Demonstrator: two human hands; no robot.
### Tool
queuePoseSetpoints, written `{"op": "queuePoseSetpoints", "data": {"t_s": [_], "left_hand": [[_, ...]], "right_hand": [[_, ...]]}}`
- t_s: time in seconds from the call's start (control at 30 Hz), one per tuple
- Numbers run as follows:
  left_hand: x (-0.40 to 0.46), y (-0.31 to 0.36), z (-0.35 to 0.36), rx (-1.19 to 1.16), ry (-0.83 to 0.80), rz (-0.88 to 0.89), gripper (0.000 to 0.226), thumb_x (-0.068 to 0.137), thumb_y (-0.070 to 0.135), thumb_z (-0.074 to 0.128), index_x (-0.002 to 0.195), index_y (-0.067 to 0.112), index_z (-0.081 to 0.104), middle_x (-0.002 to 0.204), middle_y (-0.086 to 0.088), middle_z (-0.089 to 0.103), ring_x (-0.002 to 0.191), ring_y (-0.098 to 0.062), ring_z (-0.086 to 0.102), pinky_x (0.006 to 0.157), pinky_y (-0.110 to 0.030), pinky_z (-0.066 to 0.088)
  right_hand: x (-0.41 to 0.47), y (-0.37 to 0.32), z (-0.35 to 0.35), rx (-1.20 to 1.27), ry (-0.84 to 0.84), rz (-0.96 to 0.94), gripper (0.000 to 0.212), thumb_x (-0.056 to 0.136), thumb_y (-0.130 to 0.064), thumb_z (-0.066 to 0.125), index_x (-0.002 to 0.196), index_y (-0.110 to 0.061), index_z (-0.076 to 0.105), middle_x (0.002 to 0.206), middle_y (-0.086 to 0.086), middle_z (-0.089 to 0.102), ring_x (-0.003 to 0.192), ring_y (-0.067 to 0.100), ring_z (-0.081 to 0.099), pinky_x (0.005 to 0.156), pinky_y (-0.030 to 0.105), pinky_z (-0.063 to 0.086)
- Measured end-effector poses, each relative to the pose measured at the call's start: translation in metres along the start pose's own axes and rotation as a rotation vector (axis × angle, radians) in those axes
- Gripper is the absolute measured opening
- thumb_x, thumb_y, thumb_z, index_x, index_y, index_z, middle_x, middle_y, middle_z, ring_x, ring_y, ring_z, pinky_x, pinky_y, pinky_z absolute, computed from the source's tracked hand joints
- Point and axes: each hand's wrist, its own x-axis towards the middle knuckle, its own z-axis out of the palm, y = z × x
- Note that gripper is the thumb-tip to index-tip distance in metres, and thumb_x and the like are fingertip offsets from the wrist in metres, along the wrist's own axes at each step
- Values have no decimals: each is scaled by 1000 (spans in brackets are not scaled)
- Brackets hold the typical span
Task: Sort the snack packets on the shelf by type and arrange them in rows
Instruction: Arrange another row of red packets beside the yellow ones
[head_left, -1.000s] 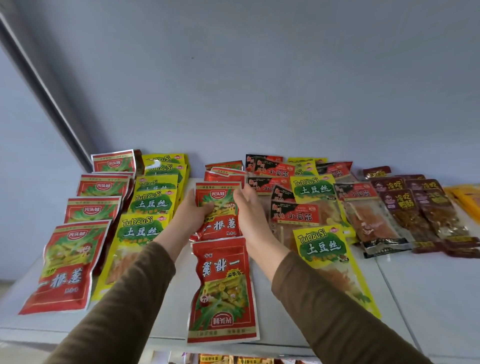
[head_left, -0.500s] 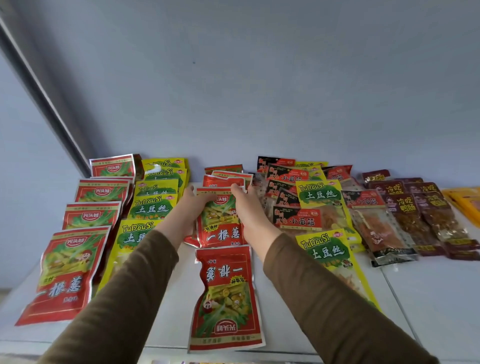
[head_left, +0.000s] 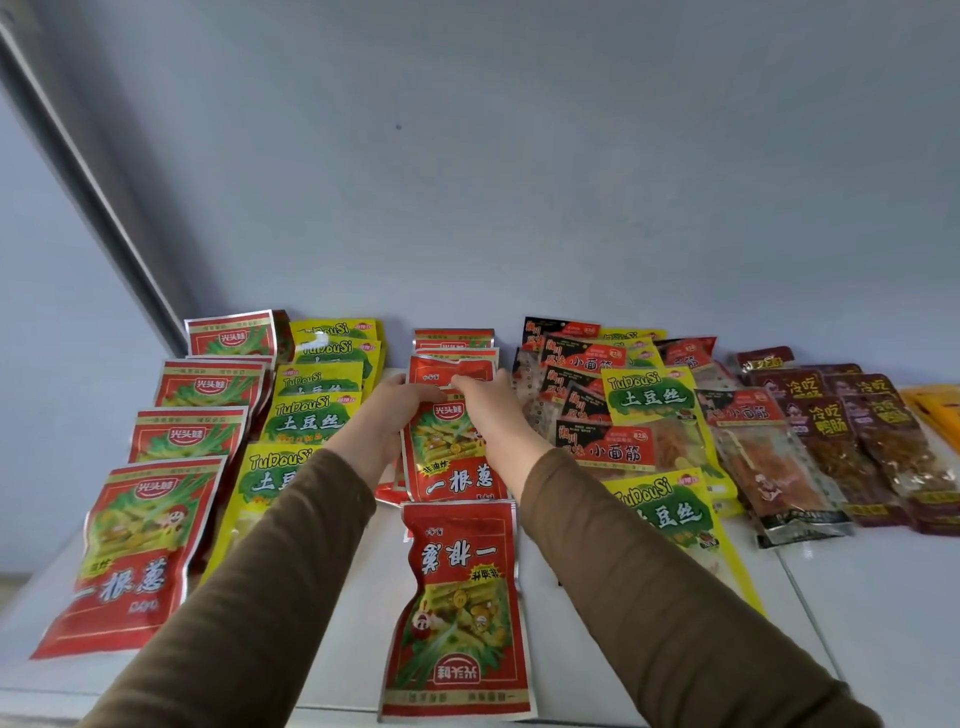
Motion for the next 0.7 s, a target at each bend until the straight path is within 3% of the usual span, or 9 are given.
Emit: {"op": "queuePoseSetpoints", "data": {"t_s": [0.13, 0.33, 0.47, 0.57, 0.7], "left_hand": [[4, -2, -2, -36, 78, 51, 34, 90, 4, 72, 121, 13, 63, 99, -10, 79, 83, -30, 78, 72, -44, 61], [2, -3, 0, -74, 67, 83, 36, 90, 4, 71, 122, 15, 62, 98, -9, 80, 83, -30, 78, 74, -45, 62], [0, -9, -2, -174, 39, 162, 48, 86, 4, 75, 125, 23, 55, 97, -6, 80, 84, -30, 79, 65, -41, 63], [-1, -7, -3, -125, 40, 191, 53, 85, 10, 78, 129, 24, 52, 105, -8, 78, 86, -31, 79, 75, -46, 64], [-5, 0, -9, -77, -31, 156, 45, 88, 19, 77, 128, 22, 59, 103, -9, 79, 89, -34, 78, 86, -53, 62]], "right_hand": [[3, 0, -1, 56, -106, -22, 40, 99, -25, 62, 134, -15, 46, 119, 8, 68, 104, 27, 71, 94, 48, 58], [9, 4, -1, 82, -120, -58, 44, 98, -27, 64, 137, -19, 45, 119, 6, 69, 104, 26, 71, 94, 48, 58], [12, 10, -2, 221, -116, -94, 44, 96, -31, 66, 134, -25, 46, 116, 4, 70, 98, 23, 73, 81, 40, 61], [12, 10, 1, 195, -114, -117, 48, 95, -35, 67, 135, -26, 43, 115, 4, 69, 96, 23, 74, 80, 40, 62], [14, -1, -2, 188, -175, -115, 42, 99, -32, 64, 136, -21, 49, 116, 4, 71, 95, 20, 74, 70, 31, 58]]}}
